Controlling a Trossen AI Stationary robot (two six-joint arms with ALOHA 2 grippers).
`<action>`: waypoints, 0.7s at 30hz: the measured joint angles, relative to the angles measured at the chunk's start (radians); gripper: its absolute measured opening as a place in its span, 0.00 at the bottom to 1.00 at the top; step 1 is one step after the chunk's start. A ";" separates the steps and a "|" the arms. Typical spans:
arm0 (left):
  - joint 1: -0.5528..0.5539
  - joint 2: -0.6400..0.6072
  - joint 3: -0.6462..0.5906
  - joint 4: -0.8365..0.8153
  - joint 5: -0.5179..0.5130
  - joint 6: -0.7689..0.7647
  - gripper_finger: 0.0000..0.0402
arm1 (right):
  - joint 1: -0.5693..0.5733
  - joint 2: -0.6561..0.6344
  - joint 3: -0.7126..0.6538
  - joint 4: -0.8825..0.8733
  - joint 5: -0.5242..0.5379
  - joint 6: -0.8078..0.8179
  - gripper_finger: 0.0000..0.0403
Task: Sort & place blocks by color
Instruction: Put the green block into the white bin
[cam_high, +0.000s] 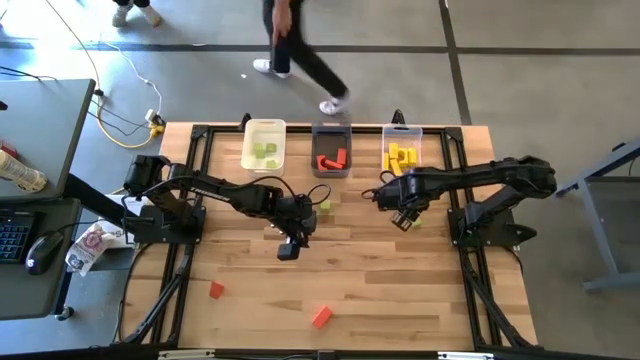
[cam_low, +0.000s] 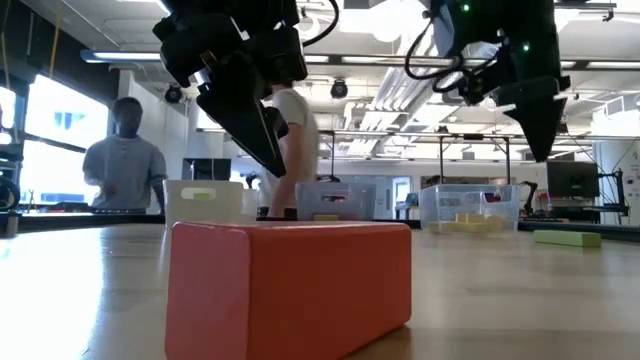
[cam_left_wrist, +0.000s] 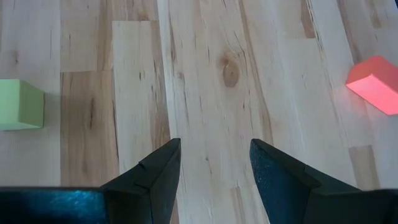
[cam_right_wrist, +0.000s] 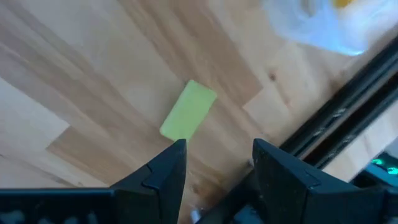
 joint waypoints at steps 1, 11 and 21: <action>0.000 0.000 0.000 0.000 0.000 0.000 0.44 | 0.000 0.000 -0.011 0.008 -0.011 0.000 0.43; 0.001 0.000 0.000 0.000 0.000 0.001 0.44 | -0.001 -0.052 -0.140 -0.001 -0.042 0.062 0.43; 0.003 0.000 0.000 0.004 0.000 0.019 0.44 | -0.001 -0.229 -0.270 0.161 -0.161 0.188 0.43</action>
